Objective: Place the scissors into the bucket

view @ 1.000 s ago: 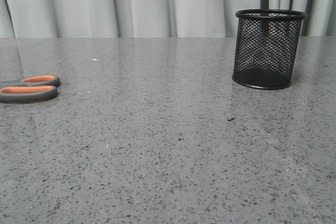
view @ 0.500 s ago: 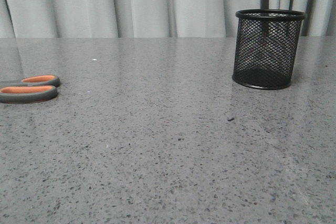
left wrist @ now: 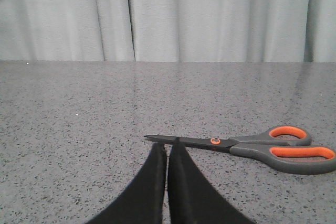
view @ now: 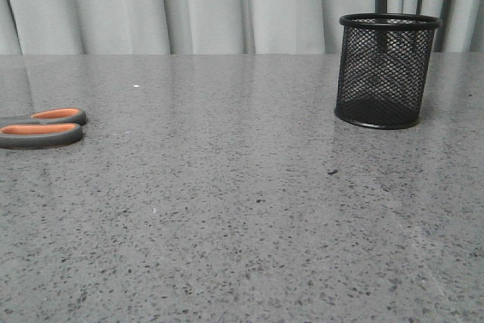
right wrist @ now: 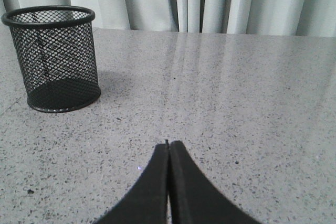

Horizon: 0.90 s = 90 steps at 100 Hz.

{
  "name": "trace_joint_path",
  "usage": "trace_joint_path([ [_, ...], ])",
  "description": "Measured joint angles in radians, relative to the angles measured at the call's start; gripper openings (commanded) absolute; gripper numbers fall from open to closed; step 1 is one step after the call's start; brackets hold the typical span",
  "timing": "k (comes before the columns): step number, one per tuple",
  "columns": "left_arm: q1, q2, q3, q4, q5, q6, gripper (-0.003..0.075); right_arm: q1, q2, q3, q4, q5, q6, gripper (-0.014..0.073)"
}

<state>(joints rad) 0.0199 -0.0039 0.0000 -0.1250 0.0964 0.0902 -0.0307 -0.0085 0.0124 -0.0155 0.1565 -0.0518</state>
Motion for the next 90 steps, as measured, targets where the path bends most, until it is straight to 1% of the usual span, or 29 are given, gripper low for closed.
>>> trace_joint_path([
  [13,0.0,0.0,-0.001,-0.006,0.0,0.0,-0.002,0.0,0.0,0.0,0.0,-0.017,0.0,-0.007],
  [22,0.0,0.0,0.0,-0.044,0.0,0.0,-0.002,0.0,0.0,0.0,0.015,-0.035,0.0,-0.007],
  [34,0.0,0.0,-0.001,-0.141,0.0,0.0,-0.002,0.0,0.0,0.0,0.079,-0.051,-0.002,-0.007],
  [49,0.0,0.0,-0.001,-0.321,-0.002,0.0,-0.002,0.0,0.0,0.0,0.159,-0.057,0.0,-0.007],
  [58,0.0,0.0,0.0,-0.449,-0.006,0.0,-0.002,0.0,0.0,0.0,0.256,-0.074,0.0,-0.007],
  [67,0.0,0.0,-0.001,-0.571,-0.008,-0.001,-0.002,0.0,0.0,0.0,0.414,-0.104,0.0,-0.007],
  [75,0.0,0.0,-0.003,-0.634,-0.008,-0.001,-0.002,0.0,0.0,0.0,0.542,-0.129,0.0,-0.0069],
  [82,0.0,0.0,-0.013,-0.659,0.003,-0.001,-0.0021,0.0,0.0,-0.002,0.59,-0.129,0.0,-0.0068],
  [90,0.0,0.0,-0.056,-0.666,0.035,-0.002,-0.0021,0.0,0.0,-0.018,0.599,-0.101,0.0,-0.0067],
])
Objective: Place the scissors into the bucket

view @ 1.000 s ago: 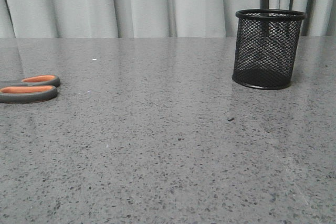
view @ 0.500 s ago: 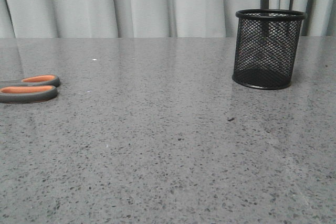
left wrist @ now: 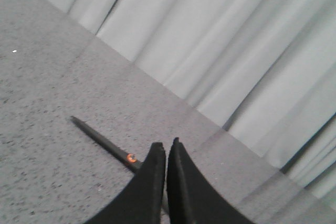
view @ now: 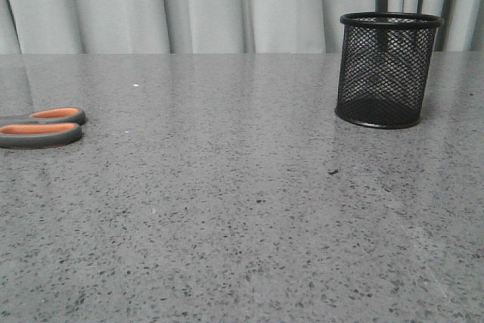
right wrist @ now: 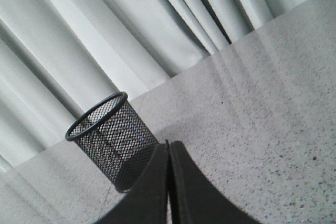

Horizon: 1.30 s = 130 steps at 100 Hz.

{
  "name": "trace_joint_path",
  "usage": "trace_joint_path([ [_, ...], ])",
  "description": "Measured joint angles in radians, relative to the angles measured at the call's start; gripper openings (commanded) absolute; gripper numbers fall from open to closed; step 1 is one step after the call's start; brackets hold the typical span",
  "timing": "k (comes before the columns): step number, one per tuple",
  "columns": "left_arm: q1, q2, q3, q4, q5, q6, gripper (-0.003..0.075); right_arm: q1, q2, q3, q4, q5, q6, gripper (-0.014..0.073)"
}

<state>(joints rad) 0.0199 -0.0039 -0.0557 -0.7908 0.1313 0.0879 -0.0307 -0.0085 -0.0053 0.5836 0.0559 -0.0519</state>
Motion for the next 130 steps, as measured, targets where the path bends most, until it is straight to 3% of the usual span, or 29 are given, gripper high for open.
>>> trace_joint_path([
  [9,0.0,0.0,-0.073,0.025,0.054,0.0,-0.0021,0.0,0.006,-0.058,-0.037,0.065,0.0,-0.0067],
  [21,0.0,0.049,-0.237,0.171,0.172,0.0,-0.0021,0.0,0.087,-0.172,-0.096,0.185,0.0,-0.0067],
  [43,0.0,0.332,-0.578,0.471,0.53,0.002,-0.002,0.0,0.398,-0.44,-0.194,0.481,0.002,-0.0067],
  [59,0.0,0.517,-0.738,0.519,0.709,0.002,-0.002,0.0,0.61,-0.627,-0.221,0.686,-0.004,-0.0069],
  [79,0.0,0.621,-0.779,0.524,0.771,0.002,-0.0019,0.0,0.72,-0.738,-0.223,0.741,-0.04,-0.0061],
  [91,0.0,0.636,-0.779,0.524,0.774,0.026,0.0031,0.0,0.725,-0.754,-0.223,0.746,-0.052,0.007],
  [103,0.0,0.637,-0.779,0.512,0.774,0.085,0.0167,0.0,0.727,-0.756,-0.223,0.767,-0.072,0.0365],
  [110,0.0,0.637,-0.779,0.496,0.772,0.113,0.0251,0.0,0.727,-0.756,-0.223,0.769,-0.08,0.0475],
  [120,0.0,0.643,-0.779,0.471,0.771,0.127,0.0334,0.0,0.727,-0.756,-0.223,0.771,-0.086,0.0484],
  [130,0.0,0.675,-0.784,0.444,0.78,0.173,0.0344,0.0,0.727,-0.756,-0.223,0.777,-0.091,0.0484],
])
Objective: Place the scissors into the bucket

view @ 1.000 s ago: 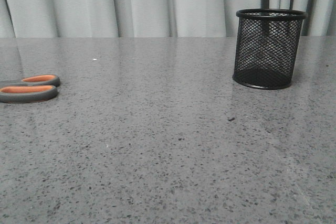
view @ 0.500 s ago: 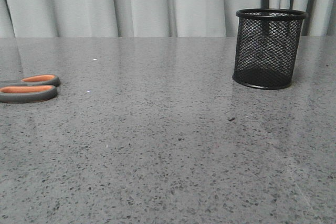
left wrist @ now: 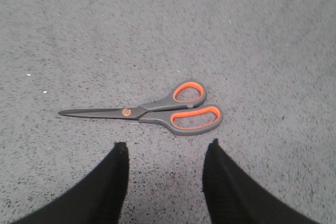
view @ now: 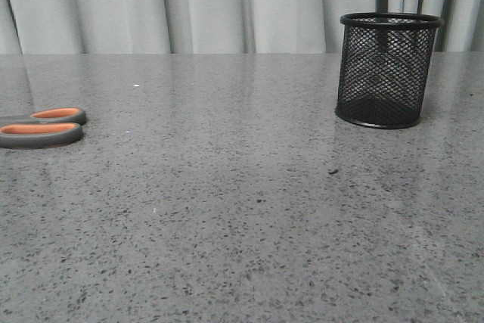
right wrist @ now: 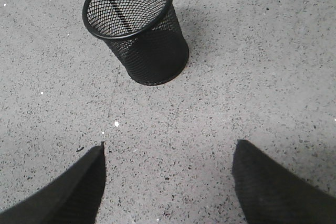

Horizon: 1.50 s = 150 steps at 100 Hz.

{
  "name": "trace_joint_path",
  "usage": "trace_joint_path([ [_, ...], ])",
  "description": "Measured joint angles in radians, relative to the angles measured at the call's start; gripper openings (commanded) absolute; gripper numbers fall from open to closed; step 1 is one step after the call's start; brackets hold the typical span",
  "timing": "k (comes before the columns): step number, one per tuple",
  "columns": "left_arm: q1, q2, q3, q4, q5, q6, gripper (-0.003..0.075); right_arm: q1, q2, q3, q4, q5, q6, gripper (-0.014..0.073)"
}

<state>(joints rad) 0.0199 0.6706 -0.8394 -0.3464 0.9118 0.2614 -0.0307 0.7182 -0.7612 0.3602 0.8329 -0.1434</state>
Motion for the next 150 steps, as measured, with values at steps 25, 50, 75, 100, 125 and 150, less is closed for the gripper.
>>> trace_joint_path([
  [25,0.0,0.206,-0.108,-0.061,0.104,0.233,0.0344,0.002,0.0,-0.002,0.0,0.011,-0.004,0.0484],
  [50,-0.002,0.499,-0.267,-0.061,0.186,0.652,0.0344,0.034,0.0,-0.002,0.0,0.013,-0.015,0.0484],
  [75,-0.056,0.734,-0.362,-0.04,0.211,1.005,0.0344,0.045,0.0,-0.002,0.0,0.013,-0.038,0.0484],
  [100,-0.101,0.902,-0.446,0.077,0.211,1.071,0.0344,0.045,0.0,-0.002,0.0,0.014,-0.04,0.0484],
  [125,-0.105,0.976,-0.474,0.118,0.205,1.096,0.0344,0.045,0.0,-0.002,0.0,0.014,-0.042,0.0484],
  [150,-0.105,1.009,-0.476,0.132,0.213,1.164,0.0344,0.045,0.0,-0.002,0.0,0.014,-0.042,0.0484],
])
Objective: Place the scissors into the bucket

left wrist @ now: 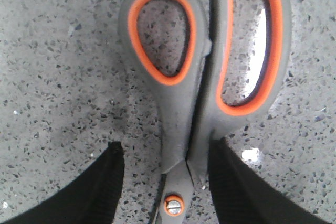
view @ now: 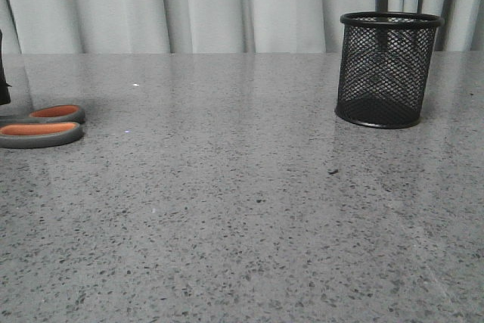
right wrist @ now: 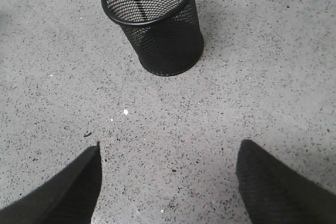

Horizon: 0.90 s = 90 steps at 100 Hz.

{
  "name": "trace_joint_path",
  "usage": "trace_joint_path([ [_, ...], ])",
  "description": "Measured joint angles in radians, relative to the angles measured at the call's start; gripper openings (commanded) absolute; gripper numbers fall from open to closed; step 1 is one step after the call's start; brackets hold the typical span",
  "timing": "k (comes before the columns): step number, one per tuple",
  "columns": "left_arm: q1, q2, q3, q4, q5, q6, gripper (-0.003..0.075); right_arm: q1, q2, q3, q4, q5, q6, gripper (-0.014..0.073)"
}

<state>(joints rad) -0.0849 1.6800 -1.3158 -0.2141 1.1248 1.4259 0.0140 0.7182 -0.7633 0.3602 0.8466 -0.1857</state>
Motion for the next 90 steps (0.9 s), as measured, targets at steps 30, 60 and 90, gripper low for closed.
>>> trace_joint_path([
  [30,0.0,0.039,-0.012,-0.004,0.034,0.029,0.0344,0.0,0.0,0.0,0.0,0.002,-0.004,0.0484],
  [60,0.0,0.04,-0.014,-0.014,0.037,0.051,0.0313,0.0,0.0,0.0,0.0,0.01,-0.004,0.0484],
  [90,0.0,0.046,-0.014,-0.076,0.061,0.052,-0.0013,0.0,0.0,0.0,0.0,0.012,-0.004,0.0484],
])
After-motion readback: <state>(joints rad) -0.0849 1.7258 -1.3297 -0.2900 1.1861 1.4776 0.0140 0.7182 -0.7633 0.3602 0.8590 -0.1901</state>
